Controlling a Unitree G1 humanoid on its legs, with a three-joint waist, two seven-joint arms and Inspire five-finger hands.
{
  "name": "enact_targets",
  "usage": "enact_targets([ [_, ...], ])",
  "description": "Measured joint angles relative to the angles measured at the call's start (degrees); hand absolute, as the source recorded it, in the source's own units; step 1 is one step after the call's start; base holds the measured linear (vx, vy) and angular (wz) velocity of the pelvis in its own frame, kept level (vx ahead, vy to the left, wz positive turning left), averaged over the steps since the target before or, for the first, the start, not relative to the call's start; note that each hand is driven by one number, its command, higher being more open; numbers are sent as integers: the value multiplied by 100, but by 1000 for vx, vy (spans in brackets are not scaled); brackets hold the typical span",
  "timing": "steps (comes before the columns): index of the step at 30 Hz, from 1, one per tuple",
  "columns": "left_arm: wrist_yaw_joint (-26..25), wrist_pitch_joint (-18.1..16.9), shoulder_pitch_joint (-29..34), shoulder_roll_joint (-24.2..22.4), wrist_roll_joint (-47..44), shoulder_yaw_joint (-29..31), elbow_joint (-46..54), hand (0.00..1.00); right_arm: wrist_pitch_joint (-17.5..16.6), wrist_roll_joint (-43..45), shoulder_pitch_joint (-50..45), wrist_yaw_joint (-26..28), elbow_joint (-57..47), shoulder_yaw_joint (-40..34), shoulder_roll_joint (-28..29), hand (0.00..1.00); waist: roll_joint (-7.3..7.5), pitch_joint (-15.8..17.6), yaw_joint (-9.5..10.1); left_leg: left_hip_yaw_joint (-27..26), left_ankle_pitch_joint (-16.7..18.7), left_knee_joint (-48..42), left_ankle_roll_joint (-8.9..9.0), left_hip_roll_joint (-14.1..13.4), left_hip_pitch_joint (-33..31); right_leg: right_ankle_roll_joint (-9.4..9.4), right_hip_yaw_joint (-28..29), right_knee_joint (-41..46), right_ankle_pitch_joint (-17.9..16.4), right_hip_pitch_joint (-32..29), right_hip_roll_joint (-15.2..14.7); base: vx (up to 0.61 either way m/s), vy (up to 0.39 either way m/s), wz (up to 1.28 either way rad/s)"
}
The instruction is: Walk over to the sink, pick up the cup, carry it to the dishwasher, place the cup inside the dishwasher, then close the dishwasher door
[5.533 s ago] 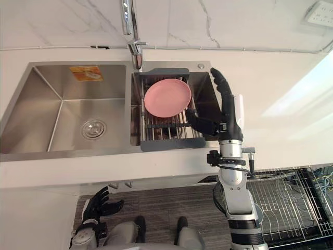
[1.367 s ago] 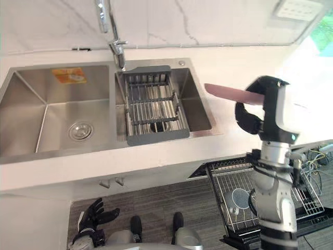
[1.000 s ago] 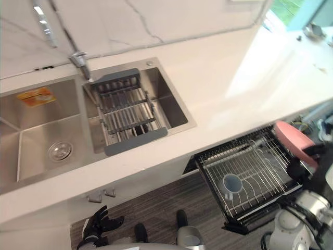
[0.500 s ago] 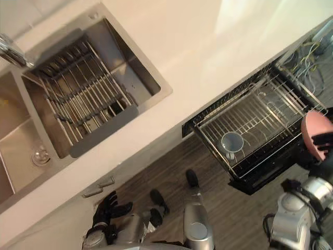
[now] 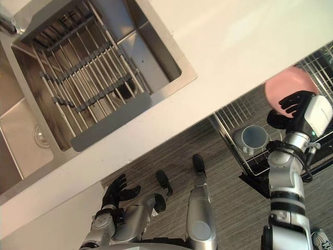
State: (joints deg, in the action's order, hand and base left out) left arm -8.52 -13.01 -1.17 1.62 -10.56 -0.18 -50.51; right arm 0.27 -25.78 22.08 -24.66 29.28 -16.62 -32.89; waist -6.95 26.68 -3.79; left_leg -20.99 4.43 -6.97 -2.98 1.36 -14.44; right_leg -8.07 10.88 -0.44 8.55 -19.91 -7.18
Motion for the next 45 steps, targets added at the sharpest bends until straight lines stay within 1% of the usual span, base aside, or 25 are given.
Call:
enact_targets([
  [2, -8, -4, -8, 6, -54, -27, -13, 90, -72, 118, 52, 11, 103, 88, -6, 90, -10, 5, 37, 31, -27, 4, -44, 42, -42, -19, -21, -1, 33, -27, -41, -23, 45, 12],
  [5, -16, -4, -36, 7, -72, -36, -121, 90, -103, 203, 216, 18, 293, 190, -27, 90, -11, 5, 57, 168, -33, 7, -55, 100, -91, -17, -72, -2, 106, -48, -86, -31, 37, 10],
  [7, -30, -4, -121, 18, -76, -36, -165, 90, -99, 330, 330, 15, 393, 191, -28, 90, -10, 6, 98, 225, -71, 11, -116, 133, -185, -12, -119, -2, 163, -119, -114, -45, 14, 15],
  [9, -35, -2, -180, 18, -77, -36, -221, 90, -90, 371, 334, 15, 416, 192, -17, 90, -10, 7, 130, 254, -86, 11, -137, 153, -220, -12, -145, -2, 163, -140, -137, -44, -12, 12],
  [13, -42, 1, -224, 19, -76, -35, -229, 90, -45, 371, 321, 7, 398, 177, 102, 90, -6, 9, 132, 287, -126, 8, -131, 168, -249, 26, -178, -2, 138, -144, -154, -42, -36, 6],
  [15, -42, 1, -250, 20, -76, -34, -201, 90, -10, 371, 248, -32, 188, 25, 249, 90, 1, 13, 130, 288, -145, 3, -101, 172, -265, 117, -209, -28, 69, -140, -162, -23, -53, 1],
  [19, -45, 17, -250, 23, -73, -27, -106, 90, 43, 370, -157, -153, -707, -487, 537, 90, 20, 25, 120, 324, -164, -16, -76, 130, -263, 141, -262, -61, 49, -94, -136, -2, -59, 4],
  [21, -49, 24, -248, 45, -68, -16, -57, 90, 44, 369, -429, -330, -1378, -930, 748, 90, 96, 72, 102, 335, -170, -19, -83, 106, -173, 97, -289, -74, 71, 2, -121, 29, -51, 1],
  [22, -49, 30, -248, 57, -67, -15, -41, 90, 43, 369, -498, -380, -1515, -1027, 804, 90, 122, 88, 97, 340, -169, -19, -81, 101, -136, 96, -297, -78, 67, 44, -117, 36, -40, 1],
  [24, -48, 40, -241, 77, -61, 16, 77, 90, 23, 370, -809, -559, -2074, -1463, 1041, 90, 215, 120, 84, 369, -159, -10, -65, 92, -47, 90, -332, -80, 36, 149, -112, 33, -28, 5],
  [27, -45, 41, -240, 76, -57, 154, 151, 90, -13, 378, -1064, -688, -2488, -1754, 1258, 90, 282, 125, 52, 372, -153, 14, -57, 93, 16, 82, -345, -79, 16, 203, -114, 42, -23, 1],
  [28, -46, 47, -240, 80, -55, 257, 159, 90, -63, 440, -1249, -731, -2768, -1949, 1459, 90, 316, 124, 35, 370, -143, 41, -41, 90, 97, 77, -347, -75, -8, 275, -112, 46, -20, -3],
  [30, -47, 54, -236, 76, -54, 334, 165, 90, -107, 463, -1466, -772, -3018, -2074, 1670, 90, 341, 114, 34, 360, -125, 57, -16, 77, 165, 78, -346, -47, -47, 317, -112, 45, -19, -4],
  [31, -50, 63, -234, 69, -53, 429, 188, 90, -186, 600, -1750, -800, -3256, -2171, 1928, 90, 387, 111, 41, 346, -90, 67, 23, 50, 209, 82, -349, -15, -81, 338, -102, 44, -23, -4],
  [34, -69, 94, -230, 34, -55, 578, 248, 90, -304, 729, -2259, -823, -3343, -2371, 2452, 90, 482, 95, 95, 304, 41, -8, 69, -44, 259, 115, -374, 29, -150, 416, -40, 46, -42, -3],
  [35, -82, 98, -230, -24, -55, 658, 273, 90, -340, 1026, -2502, -833, -3302, -2494, 2694, 90, 514, 78, 126, 279, 138, -117, 80, -105, 266, 122, -394, 140, -238, 426, -4, 54, -48, 5],
  [36, -101, 105, -230, -65, -56, 670, 269, 90, -392, 1400, -2681, -846, -3133, -2638, 2892, 90, 533, 68, 127, 128, 257, -249, 73, -219, 295, 144, -450, 216, -316, 485, 21, 66, -50, 8],
  [37, -99, 123, -229, -81, -56, 669, 267, 90, -404, 1596, -2749, -853, -2999, -2714, 2982, 90, 551, 55, 125, 14, 309, -324, 116, -293, 312, 155, -477, 255, -357, 509, 32, 100, -66, 8],
  [38, -100, 148, -225, -111, -59, 670, 262, 90, -415, 2040, -2817, -885, -2596, -2842, 3111, 90, 595, 30, 133, -160, 375, -493, 169, -420, 346, 160, -508, 381, -440, 530, 69, 84, -53, -2],
  [39, -100, 156, -223, -120, -59, 675, 259, 90, -428, 2255, -2825, -885, -2439, -2857, 3134, 90, 612, 19, 137, -191, 406, -555, 180, -455, 349, 166, -517, 415, -449, 532, 86, 85, -38, -13],
  [41, -97, 175, -226, -201, -61, 781, 265, 90, -509, 3052, -2834, -801, -1964, -2864, 3193, 90, 641, -7, 131, -324, 462, -673, 204, -538, 386, 184, -537, 526, -461, 531, 125, 48, 14, -14],
  [42, -92, 175, -227, -227, -65, 782, 281, 90, -565, 3526, -2836, -649, -1762, -2875, 3197, 90, 640, -8, 132, -352, 463, -692, 205, -548, 410, 193, -558, 575, -476, 533, 127, 35, 29, -6],
  [43, -92, 175, -230, -234, -65, 781, 283, 90, -572, 3741, -2833, -573, -1687, -2876, 3197, 90, 641, -9, 137, -363, 464, -697, 206, -550, 420, 193, -567, 594, -487, 535, 127, 36, 36, -3],
  [45, -89, 186, -237, -234, -77, 780, 283, 90, -670, 4528, -2810, -218, -1508, -2876, 3196, 90, 639, -10, 173, -438, 465, -713, 208, -568, 456, 198, -578, 680, -544, 533, 126, 0, 0, 0],
])
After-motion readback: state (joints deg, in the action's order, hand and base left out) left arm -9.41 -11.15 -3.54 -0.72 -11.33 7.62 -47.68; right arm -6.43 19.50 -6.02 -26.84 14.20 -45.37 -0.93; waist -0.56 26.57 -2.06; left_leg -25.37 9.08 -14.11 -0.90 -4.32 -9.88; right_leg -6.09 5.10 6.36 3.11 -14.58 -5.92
